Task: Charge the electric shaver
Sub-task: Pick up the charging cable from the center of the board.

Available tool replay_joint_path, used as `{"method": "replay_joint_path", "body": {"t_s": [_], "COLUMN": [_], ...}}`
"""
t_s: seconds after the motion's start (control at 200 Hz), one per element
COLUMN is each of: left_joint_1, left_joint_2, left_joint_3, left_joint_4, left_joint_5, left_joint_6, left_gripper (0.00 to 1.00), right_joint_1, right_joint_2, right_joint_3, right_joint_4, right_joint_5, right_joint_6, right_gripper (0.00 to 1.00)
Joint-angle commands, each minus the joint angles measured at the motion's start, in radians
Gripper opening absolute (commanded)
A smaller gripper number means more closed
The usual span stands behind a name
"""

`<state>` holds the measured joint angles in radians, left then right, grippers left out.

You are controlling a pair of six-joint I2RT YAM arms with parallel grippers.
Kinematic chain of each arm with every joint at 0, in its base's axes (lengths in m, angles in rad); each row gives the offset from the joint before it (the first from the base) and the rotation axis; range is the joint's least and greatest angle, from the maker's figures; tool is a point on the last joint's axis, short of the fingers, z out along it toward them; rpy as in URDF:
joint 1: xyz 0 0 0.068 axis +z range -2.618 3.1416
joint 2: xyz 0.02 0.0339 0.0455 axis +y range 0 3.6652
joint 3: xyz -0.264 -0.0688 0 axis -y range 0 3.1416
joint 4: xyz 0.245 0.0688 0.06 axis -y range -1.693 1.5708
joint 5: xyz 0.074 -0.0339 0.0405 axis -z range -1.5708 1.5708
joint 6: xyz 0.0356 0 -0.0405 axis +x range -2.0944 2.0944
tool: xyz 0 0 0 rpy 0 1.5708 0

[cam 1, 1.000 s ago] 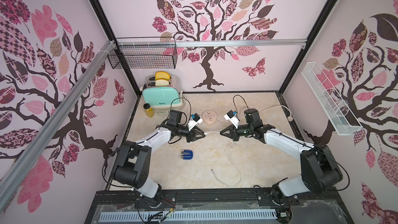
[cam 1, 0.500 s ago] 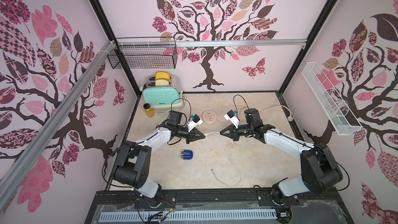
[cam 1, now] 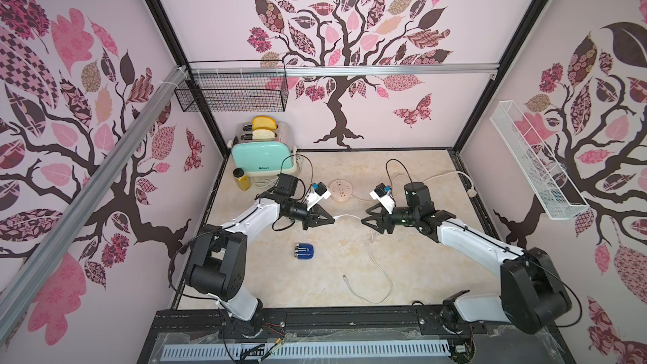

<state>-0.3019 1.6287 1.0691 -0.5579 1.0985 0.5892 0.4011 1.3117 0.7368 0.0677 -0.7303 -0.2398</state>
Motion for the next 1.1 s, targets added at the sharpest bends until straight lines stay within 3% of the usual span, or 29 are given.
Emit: {"method": "replay_joint_path", "body": {"t_s": [0.0, 0.19, 0.465, 0.695, 0.865, 1.095], "left_joint_1": [-0.003, -0.002, -0.002, -0.002, -0.003, -0.003], "left_joint_2": [0.031, 0.084, 0.122, 0.124, 0.132, 0.14], "left_joint_3": [0.063, 0.171, 0.243, 0.247, 0.249, 0.25], "left_joint_4": [-0.187, -0.374, -0.511, -0.512, -0.507, -0.507], "left_joint_5": [0.01, 0.003, 0.003, 0.005, 0.003, 0.006], "left_joint_6": [0.096, 0.166, 0.233, 0.232, 0.229, 0.231], "left_gripper": [0.0, 0.0, 0.0, 0.0, 0.0, 0.0], "right_joint_1": [0.047, 0.183, 0.256, 0.261, 0.27, 0.275], "right_joint_2": [-0.098, -0.129, -0.053, 0.049, 0.099, 0.139], "right_joint_3": [-0.041, -0.063, -0.046, 0.039, 0.08, 0.099], "right_joint_4": [0.121, 0.15, 0.215, 0.203, 0.216, 0.205], "right_joint_5": [0.135, 0.246, 0.262, 0.252, 0.223, 0.202], "right_joint_6": [-0.171, -0.392, -0.553, -0.611, -0.616, -0.64], "right_gripper": [0.67, 0.71, 0.63, 0.53, 0.4, 0.37]}}
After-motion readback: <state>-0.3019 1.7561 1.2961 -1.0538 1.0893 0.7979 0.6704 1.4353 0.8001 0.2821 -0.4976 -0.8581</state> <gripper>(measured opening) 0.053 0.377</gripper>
